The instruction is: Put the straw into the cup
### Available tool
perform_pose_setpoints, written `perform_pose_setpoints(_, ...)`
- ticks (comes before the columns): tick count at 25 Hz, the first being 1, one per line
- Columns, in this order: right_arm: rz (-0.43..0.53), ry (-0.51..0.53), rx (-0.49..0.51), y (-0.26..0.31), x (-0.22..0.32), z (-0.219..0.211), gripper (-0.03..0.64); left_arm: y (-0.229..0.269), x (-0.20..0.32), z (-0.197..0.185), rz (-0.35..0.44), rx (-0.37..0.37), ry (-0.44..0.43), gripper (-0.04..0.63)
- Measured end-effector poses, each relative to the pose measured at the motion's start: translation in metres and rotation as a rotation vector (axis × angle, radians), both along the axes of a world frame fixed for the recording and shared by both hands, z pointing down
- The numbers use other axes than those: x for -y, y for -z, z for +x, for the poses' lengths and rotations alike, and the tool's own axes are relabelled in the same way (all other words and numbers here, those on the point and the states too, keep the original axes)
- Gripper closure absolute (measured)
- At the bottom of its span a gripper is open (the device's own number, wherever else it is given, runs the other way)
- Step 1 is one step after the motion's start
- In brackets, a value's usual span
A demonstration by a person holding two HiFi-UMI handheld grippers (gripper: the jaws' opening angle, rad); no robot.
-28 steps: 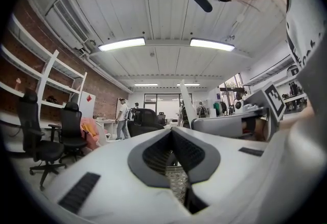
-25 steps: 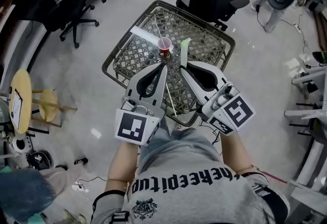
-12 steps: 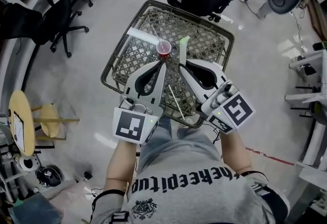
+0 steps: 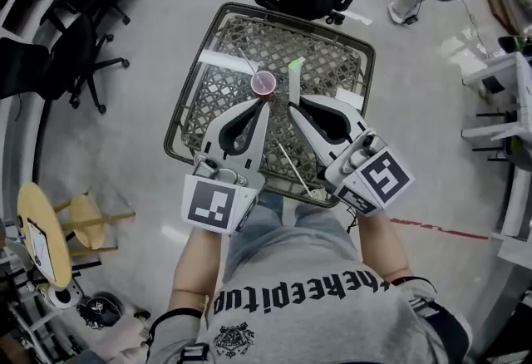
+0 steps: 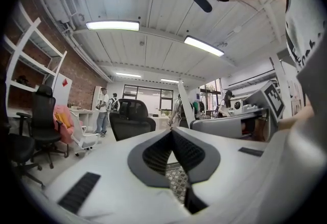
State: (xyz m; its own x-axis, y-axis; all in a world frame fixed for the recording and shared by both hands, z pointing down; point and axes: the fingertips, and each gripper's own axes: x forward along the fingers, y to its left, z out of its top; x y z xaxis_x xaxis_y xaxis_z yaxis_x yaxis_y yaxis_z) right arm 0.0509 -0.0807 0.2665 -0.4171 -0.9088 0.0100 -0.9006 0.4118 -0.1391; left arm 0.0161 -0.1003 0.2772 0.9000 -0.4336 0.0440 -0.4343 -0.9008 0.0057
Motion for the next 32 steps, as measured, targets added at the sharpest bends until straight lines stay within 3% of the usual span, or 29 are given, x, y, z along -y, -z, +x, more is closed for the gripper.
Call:
perform_pose_setpoints(4,-0.011,-0.037,0.002,-0.003,0.008,-0.002,0.568,-0.008,0.006,0.000,-0.029,0.041,-0.049,0.568)
perform_pose_setpoints(18,-0.055,-0.148,0.009,-0.015,0.031,-0.004,0.568,-0.015,0.036,-0.001,-0.053,0.018,-0.148,0.568)
perform_pose_setpoints(32,-0.105,-0.203,0.030,-0.038,0.051,-0.003,0.568,-0.040,0.049,0.000,-0.113,0.084,-0.219,0.568)
